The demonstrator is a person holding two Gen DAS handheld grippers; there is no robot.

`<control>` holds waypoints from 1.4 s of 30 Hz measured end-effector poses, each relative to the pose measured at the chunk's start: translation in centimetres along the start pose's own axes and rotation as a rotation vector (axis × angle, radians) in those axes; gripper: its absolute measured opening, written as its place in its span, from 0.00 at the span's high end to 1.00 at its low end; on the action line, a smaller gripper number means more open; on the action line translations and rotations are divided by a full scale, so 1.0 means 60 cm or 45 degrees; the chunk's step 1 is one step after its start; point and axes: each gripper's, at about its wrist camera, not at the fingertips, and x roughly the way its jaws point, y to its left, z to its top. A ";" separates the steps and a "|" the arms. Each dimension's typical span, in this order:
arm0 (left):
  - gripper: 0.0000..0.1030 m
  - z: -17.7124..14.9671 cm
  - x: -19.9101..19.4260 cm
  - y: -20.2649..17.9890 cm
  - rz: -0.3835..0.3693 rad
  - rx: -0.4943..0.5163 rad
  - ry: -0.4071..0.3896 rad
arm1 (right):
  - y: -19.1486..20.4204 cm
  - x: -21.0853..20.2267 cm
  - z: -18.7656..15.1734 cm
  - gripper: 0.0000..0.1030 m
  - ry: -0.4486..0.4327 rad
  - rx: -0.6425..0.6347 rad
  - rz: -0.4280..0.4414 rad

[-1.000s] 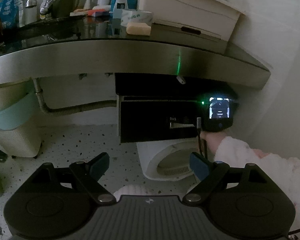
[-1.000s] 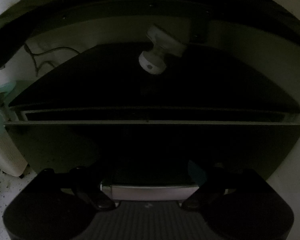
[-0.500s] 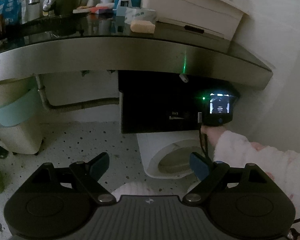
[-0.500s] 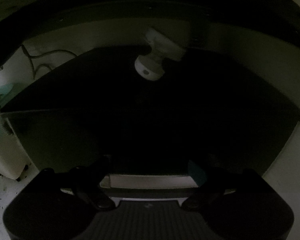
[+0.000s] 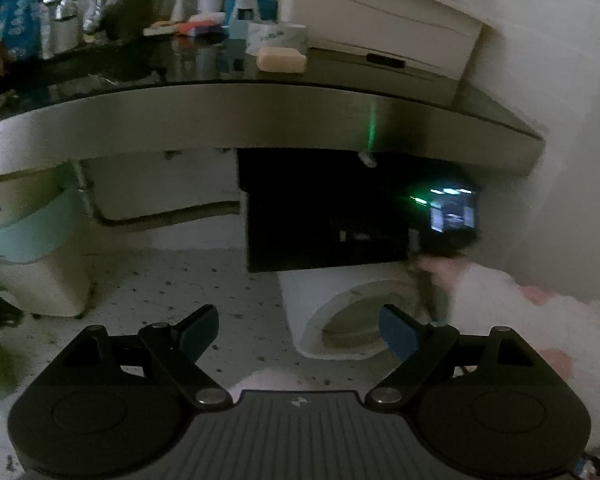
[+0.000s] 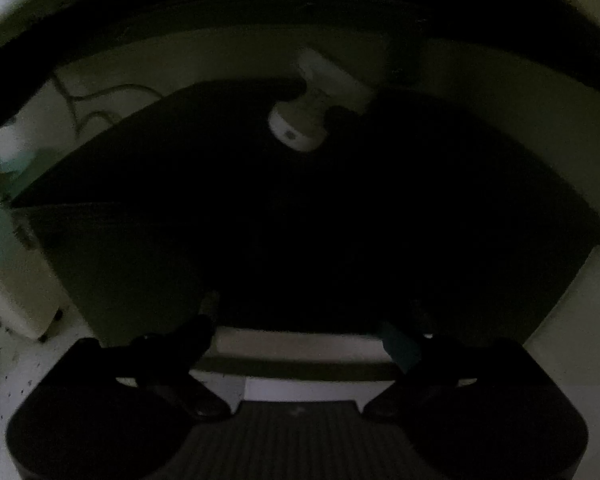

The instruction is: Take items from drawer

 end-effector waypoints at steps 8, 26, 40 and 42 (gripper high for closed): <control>0.15 0.011 0.014 -0.009 0.025 0.022 -0.027 | 0.001 -0.113 -0.026 0.11 -0.044 0.053 0.070; 0.08 0.063 -0.047 -0.037 0.034 0.008 -0.173 | -0.014 -0.381 0.015 0.10 0.062 0.042 0.006; 0.03 0.091 -0.153 -0.082 0.066 0.013 -0.296 | -0.024 -0.582 0.066 0.10 -0.071 0.126 0.055; 0.03 0.095 -0.161 -0.090 0.092 0.030 -0.303 | -0.021 -0.594 0.069 0.10 -0.073 0.129 0.078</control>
